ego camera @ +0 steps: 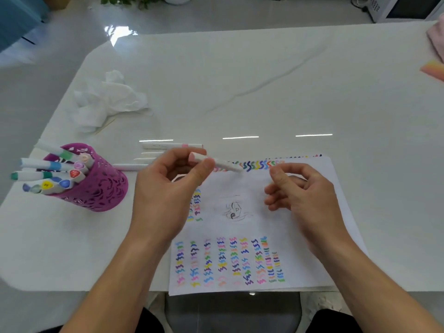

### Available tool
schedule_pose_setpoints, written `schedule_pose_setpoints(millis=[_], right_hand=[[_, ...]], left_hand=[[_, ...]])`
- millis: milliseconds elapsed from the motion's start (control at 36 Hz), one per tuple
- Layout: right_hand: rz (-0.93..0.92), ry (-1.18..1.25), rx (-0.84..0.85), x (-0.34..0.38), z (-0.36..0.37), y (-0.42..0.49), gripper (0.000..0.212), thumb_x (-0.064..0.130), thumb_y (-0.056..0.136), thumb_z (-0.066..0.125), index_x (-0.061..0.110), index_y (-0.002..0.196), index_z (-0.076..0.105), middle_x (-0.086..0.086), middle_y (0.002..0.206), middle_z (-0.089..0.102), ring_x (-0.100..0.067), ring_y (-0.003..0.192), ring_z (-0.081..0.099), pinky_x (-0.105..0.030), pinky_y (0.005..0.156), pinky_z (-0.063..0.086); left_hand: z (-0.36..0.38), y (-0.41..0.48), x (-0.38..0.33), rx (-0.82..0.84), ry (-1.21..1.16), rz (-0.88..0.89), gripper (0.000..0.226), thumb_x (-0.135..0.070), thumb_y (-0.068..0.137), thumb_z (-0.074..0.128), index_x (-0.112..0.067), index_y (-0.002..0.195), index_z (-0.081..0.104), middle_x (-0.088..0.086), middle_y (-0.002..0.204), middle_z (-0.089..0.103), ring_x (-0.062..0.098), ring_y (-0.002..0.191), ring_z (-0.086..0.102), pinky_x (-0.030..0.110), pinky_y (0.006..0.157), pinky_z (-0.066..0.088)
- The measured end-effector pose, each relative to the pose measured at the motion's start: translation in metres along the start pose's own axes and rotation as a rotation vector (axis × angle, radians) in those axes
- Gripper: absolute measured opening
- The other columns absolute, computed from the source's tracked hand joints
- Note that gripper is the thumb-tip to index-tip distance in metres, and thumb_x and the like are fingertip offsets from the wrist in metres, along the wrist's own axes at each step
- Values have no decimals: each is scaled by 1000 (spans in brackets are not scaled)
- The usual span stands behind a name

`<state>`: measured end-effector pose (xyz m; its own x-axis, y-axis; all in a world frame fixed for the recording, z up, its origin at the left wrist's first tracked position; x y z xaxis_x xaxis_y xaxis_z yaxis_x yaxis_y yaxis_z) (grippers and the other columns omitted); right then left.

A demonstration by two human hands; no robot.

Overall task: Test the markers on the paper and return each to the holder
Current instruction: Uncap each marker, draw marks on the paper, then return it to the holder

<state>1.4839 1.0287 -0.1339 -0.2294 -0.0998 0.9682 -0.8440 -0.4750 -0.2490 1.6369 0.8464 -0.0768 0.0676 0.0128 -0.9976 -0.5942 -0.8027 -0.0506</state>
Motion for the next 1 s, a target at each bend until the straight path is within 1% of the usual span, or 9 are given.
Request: schedule_pose_setpoints(millis=[111,278,361,444,528,694,889,944,1000], right_hand=[[-47,-102,-5,4,0,0,13,29,97,73,18,102,69,-7,74,77,-22,59,72,-29,57,56],[-70,-199,29,7,7,-5,6,22,98,71,19,103,69,-5,74,77,-21,60,72,-32,59,58],[-50,-242,44,2,10,-6,4,20,98,71,18,101,70,-4,74,77,-20,60,72,-32,60,57],[-38,-277,51,-1,12,-7,3,20,98,71,18,101,70,-3,75,77,-19,61,72,-32,62,57],[-51,-292,52,-1,12,-7,3,20,98,71,19,101,70,-2,75,77,-18,61,73,-30,61,57],[-59,-303,41,1,13,-8,3,20,99,69,19,102,69,-2,74,77,-17,61,72,-33,63,58],[-77,-325,37,3,13,-8,2,21,100,68,21,102,69,0,75,77,-17,61,73,-32,62,58],[-82,-333,37,3,13,-8,3,21,100,68,21,103,69,1,75,77,-16,61,73,-31,62,58],[-82,-337,37,3,12,-8,3,22,100,68,22,103,68,1,75,77,-16,61,73,-29,61,57]], left_hand=[[-20,-3,-18,-68,84,121,13,-19,88,75,-23,100,75,-7,98,76,8,92,69,24,79,57],[-47,-15,-54,-248,206,354,15,-24,98,65,-26,112,72,-12,103,75,4,101,69,13,77,52],[-60,-23,-71,-335,290,488,21,-25,101,60,-29,120,68,-9,111,73,7,106,68,19,80,53],[-77,-27,-83,-451,378,599,24,-22,104,56,-23,126,65,-7,112,70,8,110,67,22,86,53],[-92,-28,-89,-522,441,645,26,-23,106,52,-22,129,62,-7,112,68,14,110,67,34,89,55],[-110,-27,-88,-584,541,647,29,-32,107,48,-25,132,62,-9,114,65,17,108,66,40,92,55],[-116,-15,-72,-539,646,481,36,-36,105,49,-37,140,53,-11,117,66,11,105,65,36,90,58],[-118,-14,-67,-536,703,439,37,-32,104,51,-40,140,53,-19,115,63,6,104,64,33,91,56],[-119,-13,-64,-540,756,421,37,-31,103,51,-35,139,55,-16,113,65,6,103,63,24,90,51]])
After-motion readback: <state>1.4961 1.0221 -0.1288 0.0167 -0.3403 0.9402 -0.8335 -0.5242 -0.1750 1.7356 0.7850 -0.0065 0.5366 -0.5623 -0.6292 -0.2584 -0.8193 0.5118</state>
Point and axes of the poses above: each hand's wrist, its own y-axis towards the middle knuckle, its own z-axis out of the palm, x = y × z, the point moved 7 cm from there along y, towards the middle knuckle
